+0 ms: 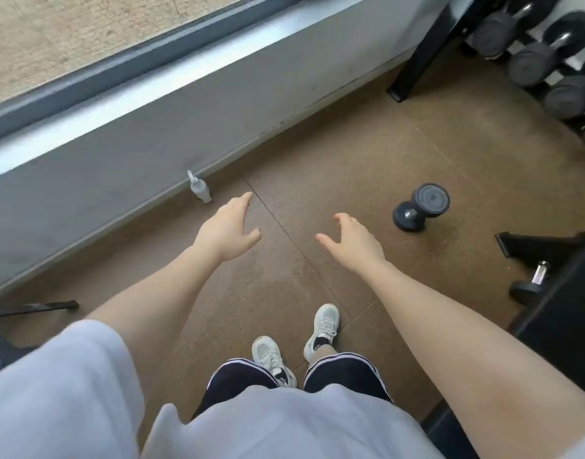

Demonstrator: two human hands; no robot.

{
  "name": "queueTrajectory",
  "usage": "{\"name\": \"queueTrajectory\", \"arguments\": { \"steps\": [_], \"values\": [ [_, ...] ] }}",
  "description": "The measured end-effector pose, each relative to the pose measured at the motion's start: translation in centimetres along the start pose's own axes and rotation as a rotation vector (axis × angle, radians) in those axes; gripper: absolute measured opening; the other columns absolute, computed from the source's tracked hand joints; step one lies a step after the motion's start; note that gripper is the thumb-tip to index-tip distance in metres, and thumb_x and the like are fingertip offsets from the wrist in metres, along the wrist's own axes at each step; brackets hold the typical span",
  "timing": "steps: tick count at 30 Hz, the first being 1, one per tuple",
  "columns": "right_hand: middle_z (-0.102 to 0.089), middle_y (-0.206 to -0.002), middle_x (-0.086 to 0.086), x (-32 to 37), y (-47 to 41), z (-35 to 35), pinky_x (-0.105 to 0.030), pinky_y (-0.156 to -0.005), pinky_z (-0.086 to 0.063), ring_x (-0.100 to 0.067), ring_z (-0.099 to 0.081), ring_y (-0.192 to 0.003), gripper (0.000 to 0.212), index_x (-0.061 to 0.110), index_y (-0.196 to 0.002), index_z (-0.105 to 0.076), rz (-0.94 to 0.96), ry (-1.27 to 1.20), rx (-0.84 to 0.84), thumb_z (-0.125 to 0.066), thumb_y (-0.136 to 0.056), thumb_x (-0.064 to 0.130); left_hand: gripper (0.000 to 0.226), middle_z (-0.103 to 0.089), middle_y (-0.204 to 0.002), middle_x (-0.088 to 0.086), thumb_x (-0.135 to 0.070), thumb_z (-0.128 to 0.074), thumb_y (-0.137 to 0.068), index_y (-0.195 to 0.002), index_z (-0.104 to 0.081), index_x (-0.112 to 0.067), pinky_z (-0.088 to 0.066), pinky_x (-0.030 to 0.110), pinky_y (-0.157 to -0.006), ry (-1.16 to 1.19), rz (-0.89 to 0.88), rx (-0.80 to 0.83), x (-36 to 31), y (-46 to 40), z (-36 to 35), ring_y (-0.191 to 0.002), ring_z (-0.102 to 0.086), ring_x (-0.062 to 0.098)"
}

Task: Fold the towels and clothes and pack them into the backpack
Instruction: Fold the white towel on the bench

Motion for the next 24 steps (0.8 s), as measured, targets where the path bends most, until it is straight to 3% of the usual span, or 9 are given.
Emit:
{"name": "queueTrajectory", "arguments": {
  "steps": [13, 18, 24],
  "values": [
    [-0.050, -0.133, -0.003, -19.6, 3.4, 10.3, -0.044, -0.087, -0.052, -0.025, -0.055, -0.113, 0.059, 0.020, -0.134, -0.037, -0.508, -0.181, -0.214, -0.048, -0.088, 0.056, 0.070, -0.042, -0.140, 0.006, -0.032, -0.054, -0.088, -0.146, -0.019, -0.015, -0.041, 0.032, -0.098, -0.068, -0.557, 0.274, -24.3, -12.6, -5.8, -0.122, -0.046, 0.022],
    [-0.050, -0.133, -0.003, -24.3, 1.2, 13.4, -0.043, -0.086, -0.053, -0.024, -0.056, -0.110, 0.058, 0.019, -0.136, -0.037, -0.522, -0.181, -0.178, -0.047, -0.090, 0.053, 0.066, -0.043, -0.138, 0.003, -0.030, -0.054, -0.090, -0.145, -0.021, -0.017, -0.043, 0.031, -0.094, 0.030, -0.534, 0.300, -29.1, -16.2, -7.2, -0.115, -0.049, 0.018],
    [-0.050, -0.134, -0.004, -25.9, -6.7, 17.2, -0.041, -0.089, -0.049, -0.024, -0.054, -0.115, 0.058, 0.017, -0.136, -0.037, -0.496, -0.309, -0.190, -0.048, -0.091, 0.052, 0.063, -0.043, -0.138, 0.003, -0.028, -0.054, -0.091, -0.144, -0.024, -0.016, -0.044, 0.033, -0.096, -0.019, -0.519, 0.270, -31.7, -23.2, -5.3, -0.116, -0.049, 0.018]
  ]
}}
Point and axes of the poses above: each hand's wrist, its own y-axis away from the middle knuckle, its own z-axis out of the back of the hand, x = y × z, the point moved 1 cm from there along -y, towards the middle knuckle
